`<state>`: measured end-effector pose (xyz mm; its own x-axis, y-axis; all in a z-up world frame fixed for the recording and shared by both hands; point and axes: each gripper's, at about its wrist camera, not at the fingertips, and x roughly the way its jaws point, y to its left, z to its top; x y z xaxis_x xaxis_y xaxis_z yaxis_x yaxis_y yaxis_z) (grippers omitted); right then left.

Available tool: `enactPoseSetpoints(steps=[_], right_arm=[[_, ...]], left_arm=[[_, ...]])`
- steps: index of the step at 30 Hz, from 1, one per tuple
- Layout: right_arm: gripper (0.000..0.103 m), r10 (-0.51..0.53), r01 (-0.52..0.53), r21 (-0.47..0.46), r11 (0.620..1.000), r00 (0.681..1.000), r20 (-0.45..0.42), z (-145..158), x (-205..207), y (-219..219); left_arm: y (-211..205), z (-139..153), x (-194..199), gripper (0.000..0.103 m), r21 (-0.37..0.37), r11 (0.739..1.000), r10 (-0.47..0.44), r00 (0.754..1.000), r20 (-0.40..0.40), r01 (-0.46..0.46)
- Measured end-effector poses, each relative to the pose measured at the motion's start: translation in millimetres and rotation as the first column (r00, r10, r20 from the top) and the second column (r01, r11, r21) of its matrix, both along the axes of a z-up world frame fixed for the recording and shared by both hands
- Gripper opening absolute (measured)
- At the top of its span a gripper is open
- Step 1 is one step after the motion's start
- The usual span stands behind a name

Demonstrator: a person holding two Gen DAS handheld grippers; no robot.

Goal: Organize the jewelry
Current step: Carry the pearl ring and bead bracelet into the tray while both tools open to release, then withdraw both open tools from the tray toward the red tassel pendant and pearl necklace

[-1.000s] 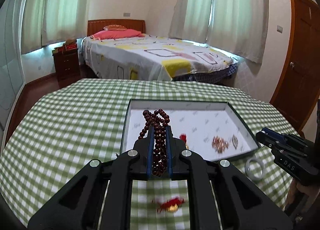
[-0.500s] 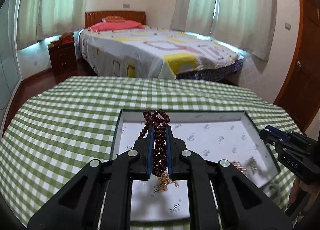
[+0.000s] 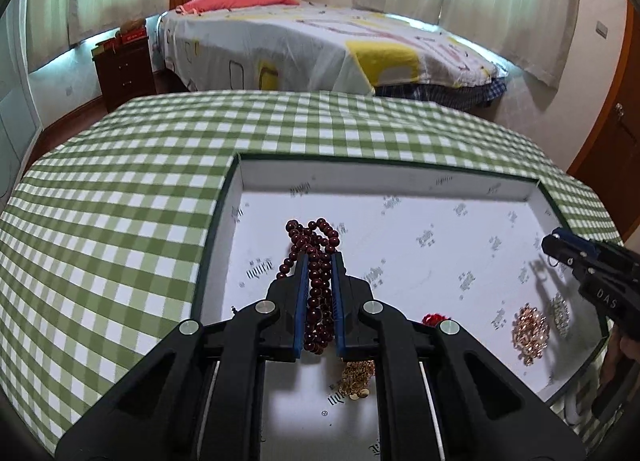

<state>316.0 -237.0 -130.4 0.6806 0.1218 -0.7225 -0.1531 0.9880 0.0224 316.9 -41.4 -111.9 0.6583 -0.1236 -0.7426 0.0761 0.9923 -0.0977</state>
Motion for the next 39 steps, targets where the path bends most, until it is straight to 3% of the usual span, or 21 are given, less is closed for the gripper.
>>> enactPoseSetpoints(steps=[10,15,22,23,25,31,39], right_arm=[[0.022,0.000,-0.001,-0.007,1.000,0.998,-0.065,-9.4,10.5,-0.4],[0.043,-0.001,0.001,-0.013,1.000,0.999,-0.050,-6.8,7.3,-0.5],[0.046,0.000,0.000,0.003,1.000,1.000,-0.014,-2.6,-1.3,-0.6],[0.046,-0.001,0.001,0.005,1.000,1.000,-0.005,-0.8,-3.8,-0.3],[0.047,-0.004,0.003,0.011,1.000,1.000,0.011,2.4,-7.6,0.1],[0.050,-0.014,0.013,0.023,1.000,0.998,0.060,14.5,-21.8,-0.3],[0.056,-0.025,0.021,0.039,0.999,0.994,0.108,28.9,-39.7,1.6]], left_arm=[[1.7,-11.4,2.8,0.011,-0.012,1.000,-0.003,0.999,-0.048,0.002],[3.1,-9.9,2.0,0.028,-0.030,1.000,-0.003,0.999,-0.048,0.001],[5.9,-5.9,-6.8,0.032,-0.048,0.999,-0.002,0.999,-0.039,0.001],[6.0,-4.2,-8.7,0.036,-0.051,0.999,-0.004,0.999,-0.033,0.003],[7.3,0.4,-14.5,0.055,-0.049,0.999,0.002,1.000,-0.013,-0.002],[11.3,10.7,-23.4,0.056,-0.070,0.997,0.014,1.000,0.017,-0.013],[15.1,30.9,-41.5,0.067,-0.070,0.997,0.032,0.996,0.085,-0.026]])
